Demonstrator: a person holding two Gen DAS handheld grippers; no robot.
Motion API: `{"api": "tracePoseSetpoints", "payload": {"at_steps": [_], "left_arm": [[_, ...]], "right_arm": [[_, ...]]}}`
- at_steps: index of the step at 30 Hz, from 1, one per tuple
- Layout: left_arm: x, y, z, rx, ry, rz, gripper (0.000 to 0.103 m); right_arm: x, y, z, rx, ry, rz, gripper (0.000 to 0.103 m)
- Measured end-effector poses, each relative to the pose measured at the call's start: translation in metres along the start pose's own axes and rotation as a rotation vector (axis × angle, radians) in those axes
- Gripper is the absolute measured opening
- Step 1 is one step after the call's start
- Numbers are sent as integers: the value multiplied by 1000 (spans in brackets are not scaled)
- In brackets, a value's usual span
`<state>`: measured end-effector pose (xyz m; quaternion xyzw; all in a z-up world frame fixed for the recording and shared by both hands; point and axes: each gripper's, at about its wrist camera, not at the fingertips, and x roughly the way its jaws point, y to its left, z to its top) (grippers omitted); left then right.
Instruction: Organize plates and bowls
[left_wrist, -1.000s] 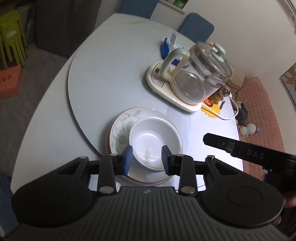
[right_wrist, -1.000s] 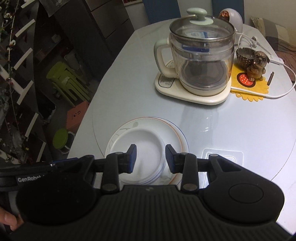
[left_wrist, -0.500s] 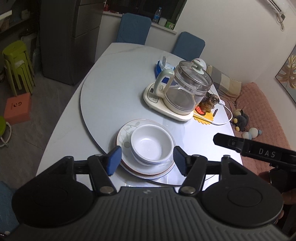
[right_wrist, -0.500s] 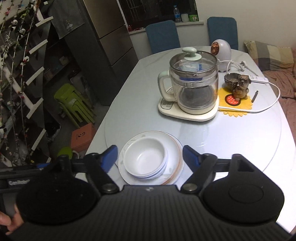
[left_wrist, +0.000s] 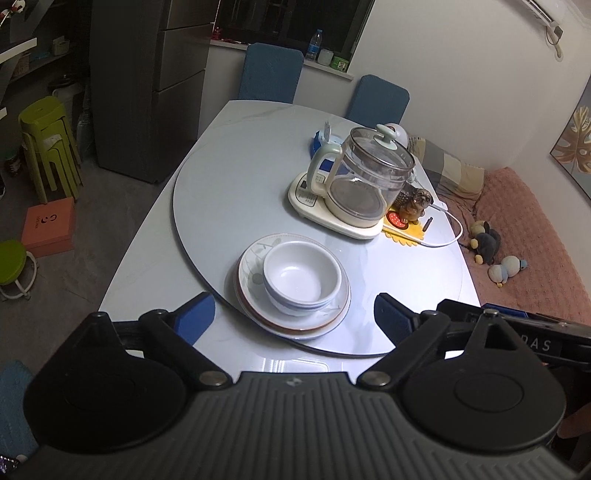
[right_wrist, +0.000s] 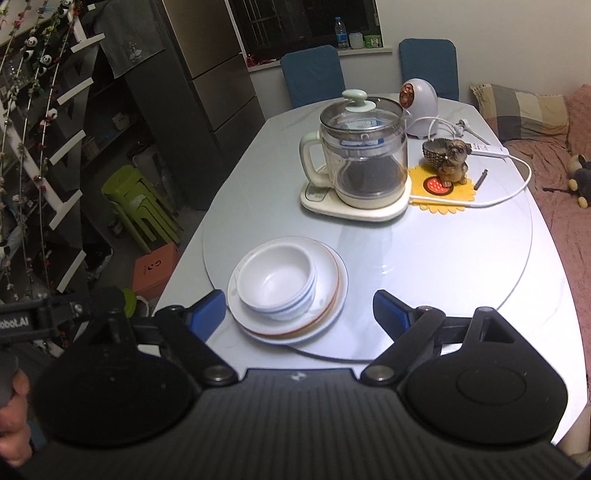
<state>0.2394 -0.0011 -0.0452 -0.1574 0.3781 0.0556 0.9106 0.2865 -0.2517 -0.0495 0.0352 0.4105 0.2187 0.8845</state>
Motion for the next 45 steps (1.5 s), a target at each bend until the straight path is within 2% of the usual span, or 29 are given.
{"api": "tracePoseSetpoints", "payload": {"at_steps": [17, 45], "left_arm": [[-7, -15, -25, 80, 21, 7, 98], [-14, -15, -35, 102, 21, 46, 98]], "right_arm": [[-28, -3, -42, 34, -13, -54, 88], [-39, -2, -56, 40, -26, -80, 88]]}}
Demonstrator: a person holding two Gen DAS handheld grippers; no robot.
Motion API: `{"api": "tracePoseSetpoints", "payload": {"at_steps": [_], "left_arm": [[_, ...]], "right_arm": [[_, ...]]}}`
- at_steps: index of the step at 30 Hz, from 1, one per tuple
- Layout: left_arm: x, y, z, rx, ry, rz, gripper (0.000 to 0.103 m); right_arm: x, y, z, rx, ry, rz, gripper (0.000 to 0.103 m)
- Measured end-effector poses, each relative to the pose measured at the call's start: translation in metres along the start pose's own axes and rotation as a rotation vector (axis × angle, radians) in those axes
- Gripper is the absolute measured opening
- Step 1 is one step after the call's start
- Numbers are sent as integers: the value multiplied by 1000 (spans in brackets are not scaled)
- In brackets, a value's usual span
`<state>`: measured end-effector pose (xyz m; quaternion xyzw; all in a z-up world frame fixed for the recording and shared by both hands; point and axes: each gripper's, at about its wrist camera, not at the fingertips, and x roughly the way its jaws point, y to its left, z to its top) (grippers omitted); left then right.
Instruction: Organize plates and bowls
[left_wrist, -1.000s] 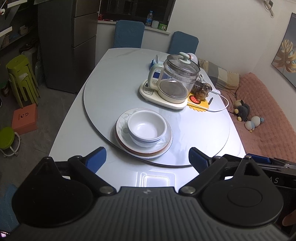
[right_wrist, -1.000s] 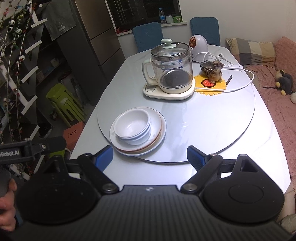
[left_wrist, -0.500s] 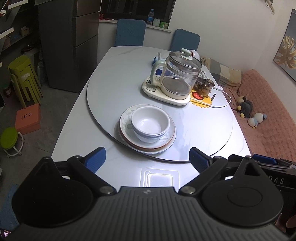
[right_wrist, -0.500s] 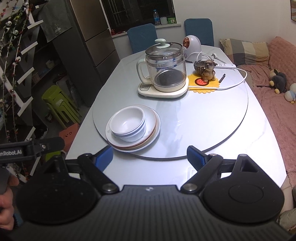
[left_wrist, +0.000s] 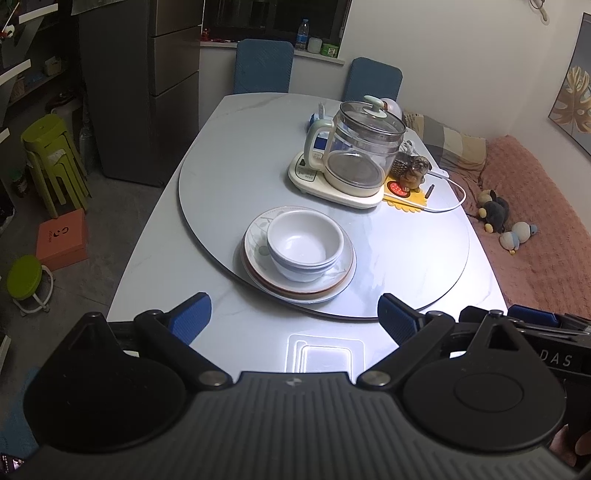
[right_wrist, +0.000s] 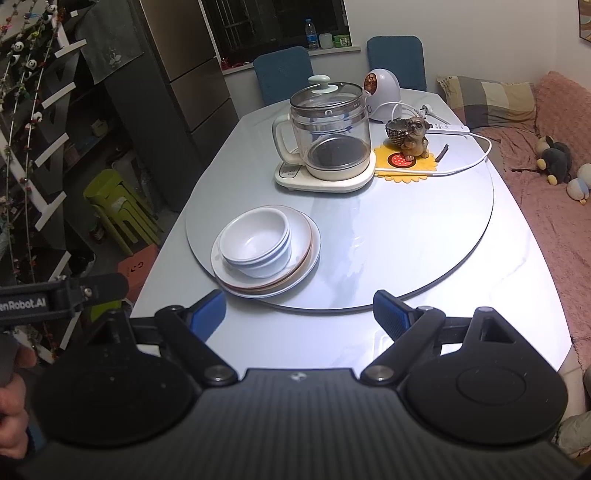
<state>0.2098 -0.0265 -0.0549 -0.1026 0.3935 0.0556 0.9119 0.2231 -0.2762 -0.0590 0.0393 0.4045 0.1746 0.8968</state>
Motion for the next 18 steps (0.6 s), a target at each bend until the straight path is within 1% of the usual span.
{"api": "tracePoseSetpoints", "payload": {"at_steps": [7, 18], "left_arm": [[-2, 2, -2, 4, 5, 15, 98], [-4, 4, -2, -9, 7, 19, 98]], "right_arm": [[0, 2, 0, -6, -2, -1, 88], [1, 4, 2, -18, 0, -12, 88]]}}
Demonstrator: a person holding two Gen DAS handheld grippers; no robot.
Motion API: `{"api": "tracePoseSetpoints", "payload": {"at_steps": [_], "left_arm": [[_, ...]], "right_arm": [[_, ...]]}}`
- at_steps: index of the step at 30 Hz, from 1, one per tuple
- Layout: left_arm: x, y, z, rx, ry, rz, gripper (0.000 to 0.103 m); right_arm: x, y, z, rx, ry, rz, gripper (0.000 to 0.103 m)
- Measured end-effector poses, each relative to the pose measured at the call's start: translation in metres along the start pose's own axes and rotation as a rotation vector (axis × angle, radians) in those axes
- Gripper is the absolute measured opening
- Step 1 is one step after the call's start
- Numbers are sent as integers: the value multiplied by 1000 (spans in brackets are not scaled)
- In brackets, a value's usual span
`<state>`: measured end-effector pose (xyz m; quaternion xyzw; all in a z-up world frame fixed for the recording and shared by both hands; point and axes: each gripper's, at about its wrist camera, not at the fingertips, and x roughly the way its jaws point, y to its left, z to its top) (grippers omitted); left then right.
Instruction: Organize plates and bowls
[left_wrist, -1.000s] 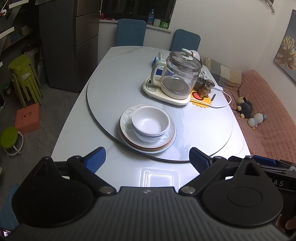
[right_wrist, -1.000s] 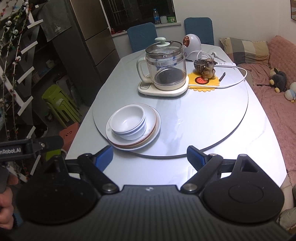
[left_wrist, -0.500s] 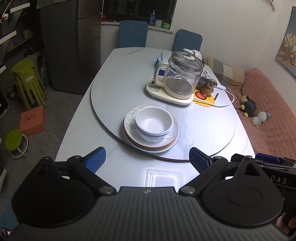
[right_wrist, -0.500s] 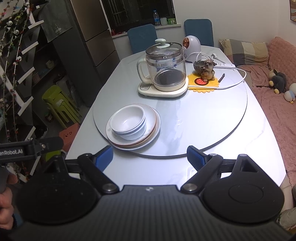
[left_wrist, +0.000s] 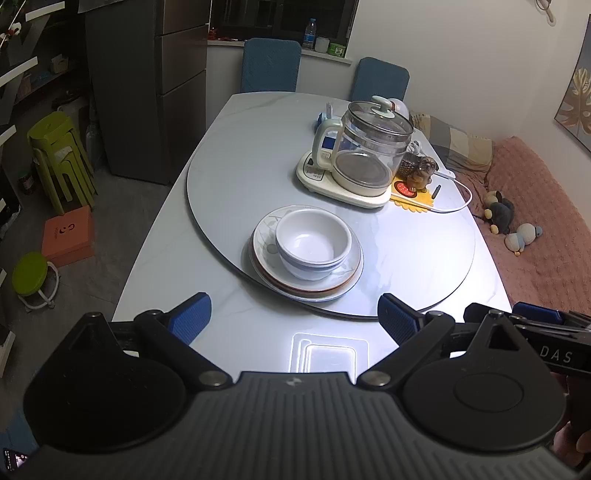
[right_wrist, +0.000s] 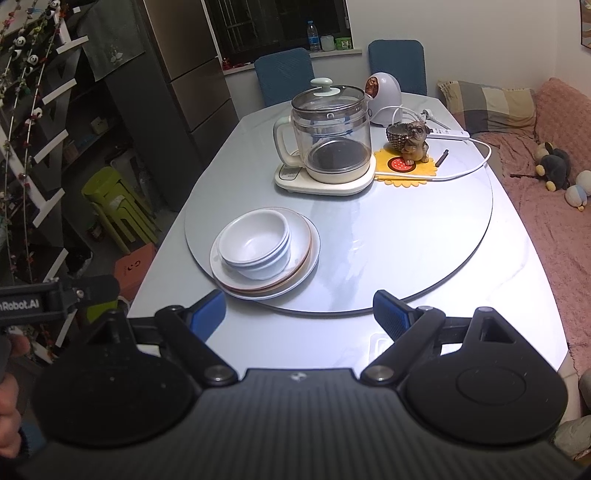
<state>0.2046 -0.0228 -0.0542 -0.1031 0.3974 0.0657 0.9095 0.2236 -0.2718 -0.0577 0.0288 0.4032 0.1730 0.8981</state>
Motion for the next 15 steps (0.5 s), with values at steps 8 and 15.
{"api": "tracePoseSetpoints", "payload": {"at_steps": [8, 15], "left_arm": [[0, -1, 0, 0, -2, -2, 98], [2, 0, 0, -4, 12, 3, 98]], "right_arm": [[1, 0, 1, -6, 3, -11, 88], [1, 1, 0, -11, 14, -12, 88]]}}
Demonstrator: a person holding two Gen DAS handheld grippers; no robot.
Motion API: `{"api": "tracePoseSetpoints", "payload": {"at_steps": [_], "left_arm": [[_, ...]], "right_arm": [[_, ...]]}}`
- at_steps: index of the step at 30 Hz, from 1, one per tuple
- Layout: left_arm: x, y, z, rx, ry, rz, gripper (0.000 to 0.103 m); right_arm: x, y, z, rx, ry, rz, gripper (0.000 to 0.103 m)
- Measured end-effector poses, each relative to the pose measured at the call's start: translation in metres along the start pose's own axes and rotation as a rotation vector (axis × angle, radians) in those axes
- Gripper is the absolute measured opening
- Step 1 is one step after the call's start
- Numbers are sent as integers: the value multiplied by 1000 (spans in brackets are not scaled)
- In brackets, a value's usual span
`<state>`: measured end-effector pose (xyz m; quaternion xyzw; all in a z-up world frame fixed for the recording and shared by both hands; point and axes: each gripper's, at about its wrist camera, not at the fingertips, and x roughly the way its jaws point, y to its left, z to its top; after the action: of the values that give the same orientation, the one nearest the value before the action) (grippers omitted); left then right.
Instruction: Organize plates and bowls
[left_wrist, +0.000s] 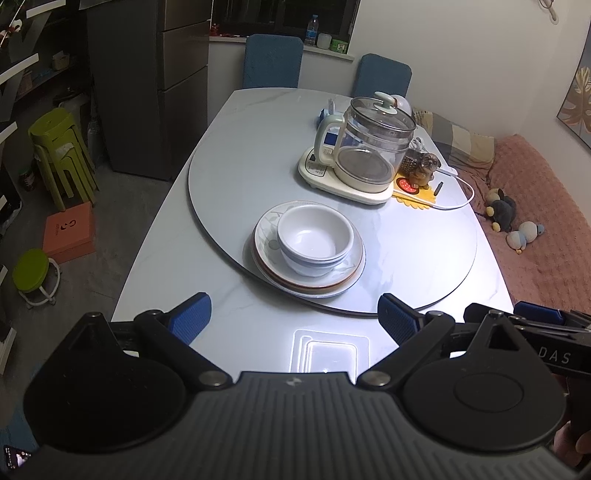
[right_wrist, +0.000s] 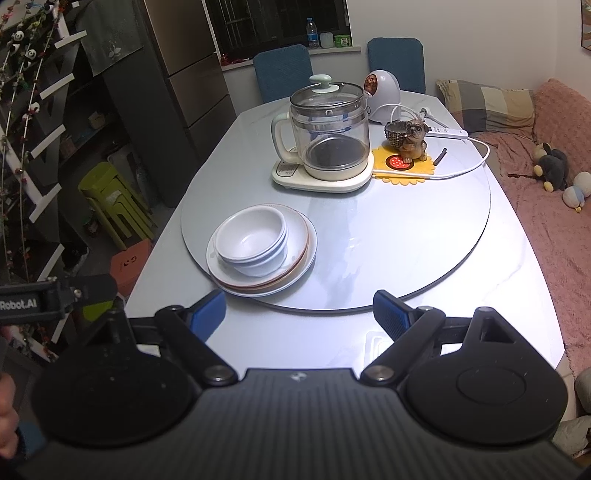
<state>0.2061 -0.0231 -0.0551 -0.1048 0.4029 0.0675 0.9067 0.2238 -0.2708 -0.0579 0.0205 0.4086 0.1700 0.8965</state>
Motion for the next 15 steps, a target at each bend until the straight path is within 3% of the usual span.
{"api": "tracePoseSetpoints", "payload": {"at_steps": [15], "left_arm": [[-1, 0, -1, 14, -4, -7, 98]], "right_arm": [[0, 0, 0, 16, -7, -18, 88]]}}
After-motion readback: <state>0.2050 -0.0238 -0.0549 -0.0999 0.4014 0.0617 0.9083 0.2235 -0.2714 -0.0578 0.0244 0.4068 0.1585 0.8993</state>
